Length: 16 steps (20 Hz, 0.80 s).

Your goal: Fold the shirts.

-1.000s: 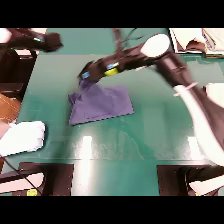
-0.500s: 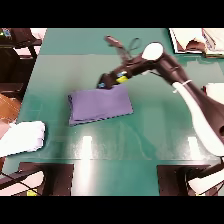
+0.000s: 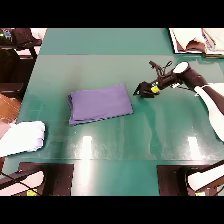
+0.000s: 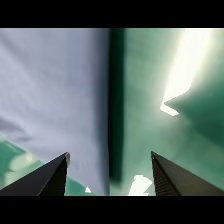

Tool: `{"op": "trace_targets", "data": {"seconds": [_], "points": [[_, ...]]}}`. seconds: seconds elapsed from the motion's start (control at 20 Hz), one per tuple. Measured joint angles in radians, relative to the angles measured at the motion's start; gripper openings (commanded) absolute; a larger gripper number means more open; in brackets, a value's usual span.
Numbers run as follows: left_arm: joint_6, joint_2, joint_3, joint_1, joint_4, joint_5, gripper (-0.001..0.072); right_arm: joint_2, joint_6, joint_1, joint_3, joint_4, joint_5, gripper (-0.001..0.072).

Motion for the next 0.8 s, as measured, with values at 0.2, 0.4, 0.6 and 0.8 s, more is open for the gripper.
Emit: {"op": "trace_targets", "data": {"seconds": [0.2,0.4,0.6,0.8], "points": [[0.0,-0.002,-0.01,-0.001,-0.008,-0.01,0.0024,-0.103,0.003,0.041,0.03,0.104,-0.003,0.0592],[0.0,-0.002,-0.014,-0.002,-0.018,-0.021,0.0024,-0.201,0.004,0.126,0.119,0.144,0.002,0.0264],[0.0,-0.002,-0.015,-0.009,-0.04,-0.031,0.0023,-0.25,0.005,0.19,0.21,0.126,-0.011,0.0015],[0.0,-0.002,-0.015,-0.091,-0.025,-0.038,0.0024,-0.231,0.005,0.153,0.285,0.134,-0.002,0.0016]]}}
